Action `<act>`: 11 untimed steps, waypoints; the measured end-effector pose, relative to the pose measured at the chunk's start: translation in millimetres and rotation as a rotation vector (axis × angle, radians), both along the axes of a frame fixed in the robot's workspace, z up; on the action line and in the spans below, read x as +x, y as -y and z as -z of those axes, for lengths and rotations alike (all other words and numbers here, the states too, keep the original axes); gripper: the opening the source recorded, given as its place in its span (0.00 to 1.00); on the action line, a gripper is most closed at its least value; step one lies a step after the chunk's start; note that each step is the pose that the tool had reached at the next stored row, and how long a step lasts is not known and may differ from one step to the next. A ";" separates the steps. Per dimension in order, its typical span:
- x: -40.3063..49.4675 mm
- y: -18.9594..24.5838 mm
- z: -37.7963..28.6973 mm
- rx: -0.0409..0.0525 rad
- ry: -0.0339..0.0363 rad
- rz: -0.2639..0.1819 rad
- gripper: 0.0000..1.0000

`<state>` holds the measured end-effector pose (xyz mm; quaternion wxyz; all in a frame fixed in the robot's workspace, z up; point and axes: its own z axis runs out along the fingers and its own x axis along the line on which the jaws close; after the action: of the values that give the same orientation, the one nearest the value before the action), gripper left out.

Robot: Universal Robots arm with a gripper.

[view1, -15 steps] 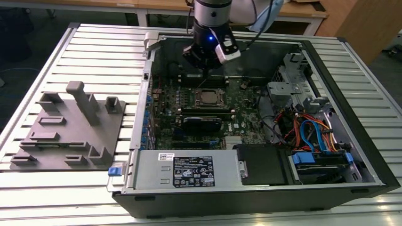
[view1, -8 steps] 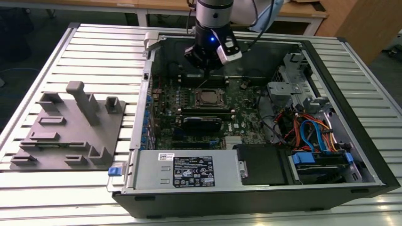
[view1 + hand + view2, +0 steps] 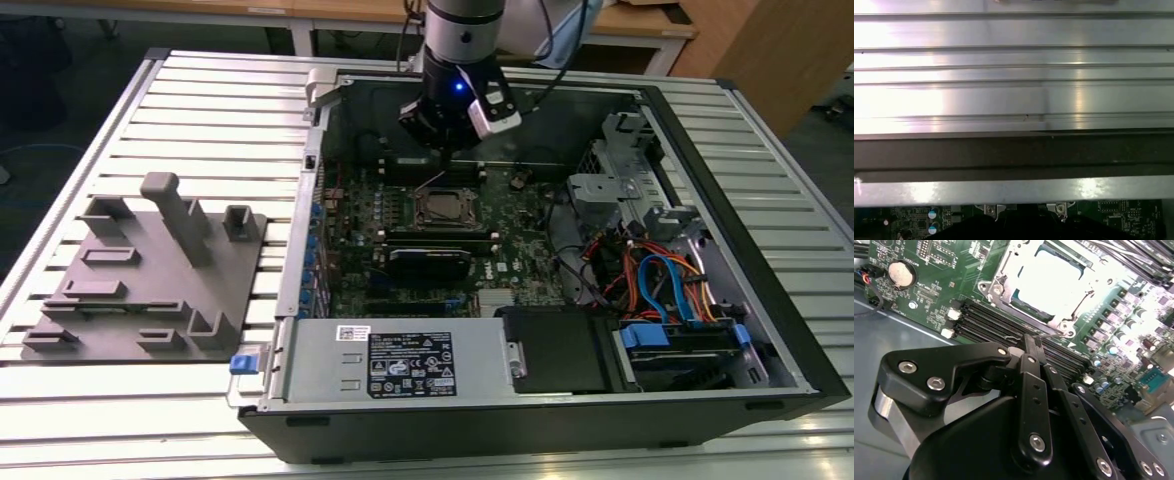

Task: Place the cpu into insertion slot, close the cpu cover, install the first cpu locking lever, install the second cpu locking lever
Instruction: 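Install the first cpu locking lever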

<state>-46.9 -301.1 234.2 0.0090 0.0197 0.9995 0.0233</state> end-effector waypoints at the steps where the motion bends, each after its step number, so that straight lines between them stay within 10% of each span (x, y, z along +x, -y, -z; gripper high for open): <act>1: 1.2 -0.2 0.4 -0.0001 -0.0001 0.000 0.10; 11: 7.1 -0.5 5.3 -0.0001 0.0000 0.000 0.10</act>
<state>-39.8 -300.6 228.9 0.0090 0.0197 0.9995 0.0233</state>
